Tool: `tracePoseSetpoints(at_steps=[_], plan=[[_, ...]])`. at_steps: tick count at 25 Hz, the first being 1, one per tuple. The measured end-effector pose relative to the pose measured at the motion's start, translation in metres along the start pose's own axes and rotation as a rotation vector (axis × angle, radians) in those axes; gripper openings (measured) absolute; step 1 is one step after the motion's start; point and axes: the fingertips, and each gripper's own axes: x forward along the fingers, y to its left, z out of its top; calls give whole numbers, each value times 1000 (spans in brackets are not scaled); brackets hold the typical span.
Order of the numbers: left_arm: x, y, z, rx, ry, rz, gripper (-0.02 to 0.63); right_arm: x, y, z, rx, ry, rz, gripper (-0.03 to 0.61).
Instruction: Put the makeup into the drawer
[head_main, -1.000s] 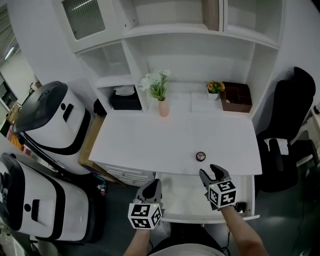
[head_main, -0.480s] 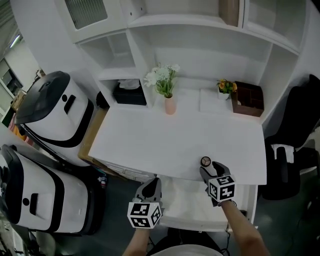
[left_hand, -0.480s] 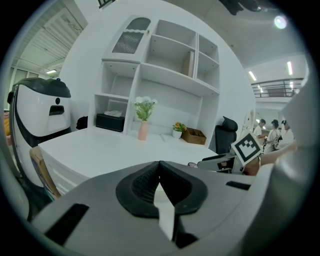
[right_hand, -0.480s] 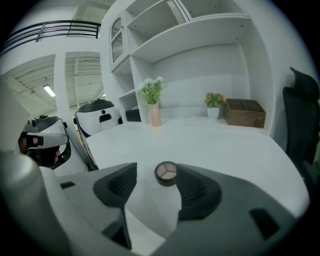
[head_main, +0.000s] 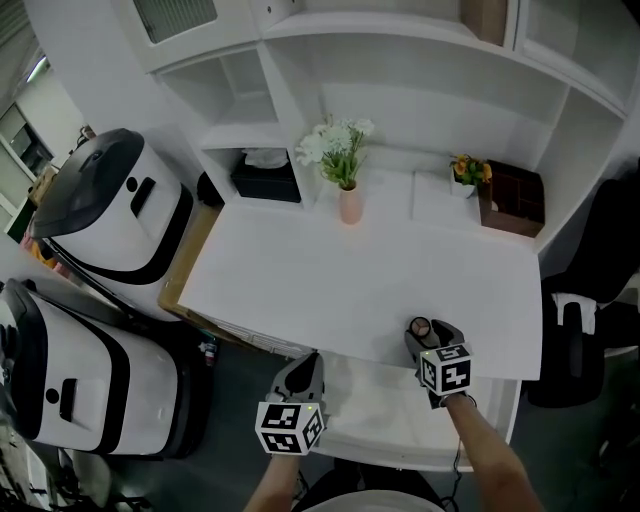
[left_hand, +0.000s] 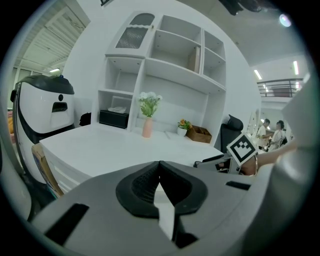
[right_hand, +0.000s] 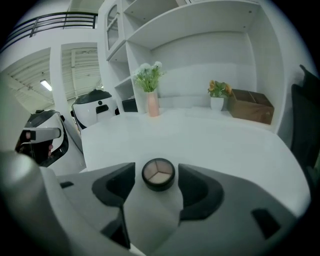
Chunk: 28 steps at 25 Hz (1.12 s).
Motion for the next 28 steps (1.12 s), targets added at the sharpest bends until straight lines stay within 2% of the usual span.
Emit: tracePoseSetpoints(at_steps=[13,17,20,28], plan=[[1,7,-7,-39,6,28,3,10,-3,-8,-30,104,-43,252],[-2,9,-9,-36,9,33,3,10,-5,-7,-34,103,-61,249],[-5,9,-11,-36,12,35,3,9,-5,-7,-50,104,-58,218],[-15,10,-14,-31,11,42,3,3,-1,-5,-52,63,-49,215]])
